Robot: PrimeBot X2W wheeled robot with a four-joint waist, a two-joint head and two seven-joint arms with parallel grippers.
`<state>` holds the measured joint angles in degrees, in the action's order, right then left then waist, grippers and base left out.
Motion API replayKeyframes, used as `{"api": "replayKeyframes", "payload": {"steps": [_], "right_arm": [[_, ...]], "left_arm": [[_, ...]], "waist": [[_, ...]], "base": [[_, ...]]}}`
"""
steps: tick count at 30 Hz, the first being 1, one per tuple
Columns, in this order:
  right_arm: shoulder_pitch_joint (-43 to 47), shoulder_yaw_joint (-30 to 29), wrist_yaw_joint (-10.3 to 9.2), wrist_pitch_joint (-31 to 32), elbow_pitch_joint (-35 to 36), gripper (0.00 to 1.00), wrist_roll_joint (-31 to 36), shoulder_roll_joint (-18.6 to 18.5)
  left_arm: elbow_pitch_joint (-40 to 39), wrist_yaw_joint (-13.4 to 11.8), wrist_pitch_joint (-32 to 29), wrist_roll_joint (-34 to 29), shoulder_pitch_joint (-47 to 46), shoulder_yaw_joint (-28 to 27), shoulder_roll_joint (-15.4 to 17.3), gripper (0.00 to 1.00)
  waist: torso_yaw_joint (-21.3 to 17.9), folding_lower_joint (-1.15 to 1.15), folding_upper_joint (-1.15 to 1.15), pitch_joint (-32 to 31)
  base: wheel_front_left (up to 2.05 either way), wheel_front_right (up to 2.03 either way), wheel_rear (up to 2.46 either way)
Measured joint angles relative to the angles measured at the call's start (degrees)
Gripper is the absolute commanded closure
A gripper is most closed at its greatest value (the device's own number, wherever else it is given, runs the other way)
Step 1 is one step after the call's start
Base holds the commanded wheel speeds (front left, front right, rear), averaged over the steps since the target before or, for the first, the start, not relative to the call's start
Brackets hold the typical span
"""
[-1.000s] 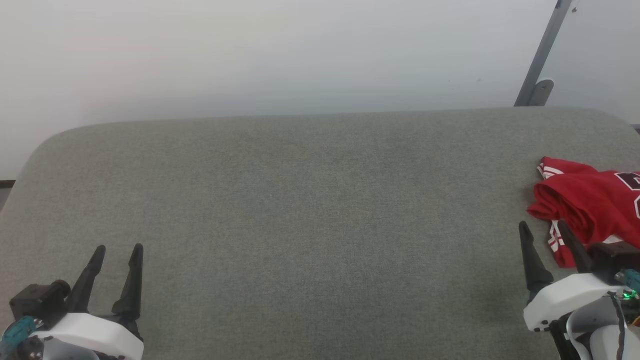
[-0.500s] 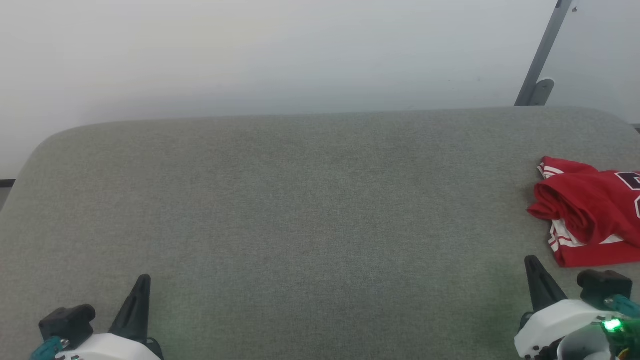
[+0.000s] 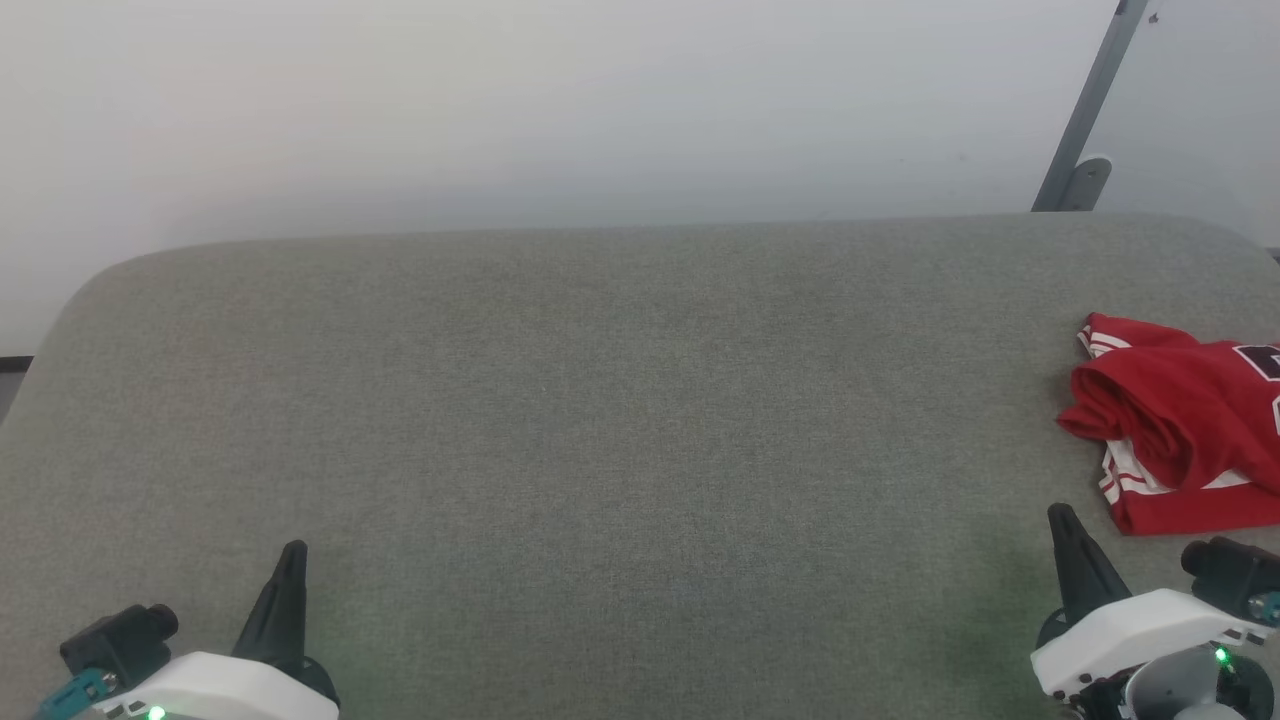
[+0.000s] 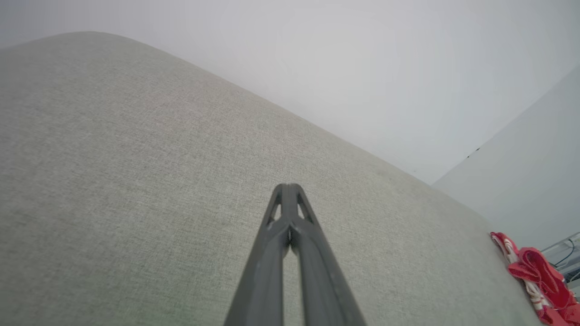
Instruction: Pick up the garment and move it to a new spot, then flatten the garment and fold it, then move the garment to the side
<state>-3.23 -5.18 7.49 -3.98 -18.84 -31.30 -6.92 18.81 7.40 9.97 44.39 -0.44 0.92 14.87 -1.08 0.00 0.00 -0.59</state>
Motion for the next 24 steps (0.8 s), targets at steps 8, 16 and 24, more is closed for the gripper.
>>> {"api": "replayKeyframes", "payload": {"steps": [8,16,24], "right_arm": [[-0.3,-0.1,-0.01,1.2,0.5,1.00,-7.0,0.4],[-0.6,-0.3,-0.01,2.3,1.0,1.00,-13.4,0.9],[-0.7,-0.4,-0.01,3.4,1.5,1.00,-19.4,1.3]], "left_arm": [[-0.5,0.0,-1.9,5.8,-0.8,-0.9,-1.4,1.00],[-1.0,0.0,-3.7,10.5,-1.1,-1.6,-2.7,1.00],[-1.4,0.0,-5.2,15.5,-1.9,-2.3,-3.8,1.00]], "waist": [[0.1,0.00,0.00,0.1],[0.2,0.00,0.00,0.1],[0.2,0.00,0.00,0.2]], "base": [[0.00,0.00,0.00],[0.00,0.00,0.00],[0.00,0.00,0.00]]}}
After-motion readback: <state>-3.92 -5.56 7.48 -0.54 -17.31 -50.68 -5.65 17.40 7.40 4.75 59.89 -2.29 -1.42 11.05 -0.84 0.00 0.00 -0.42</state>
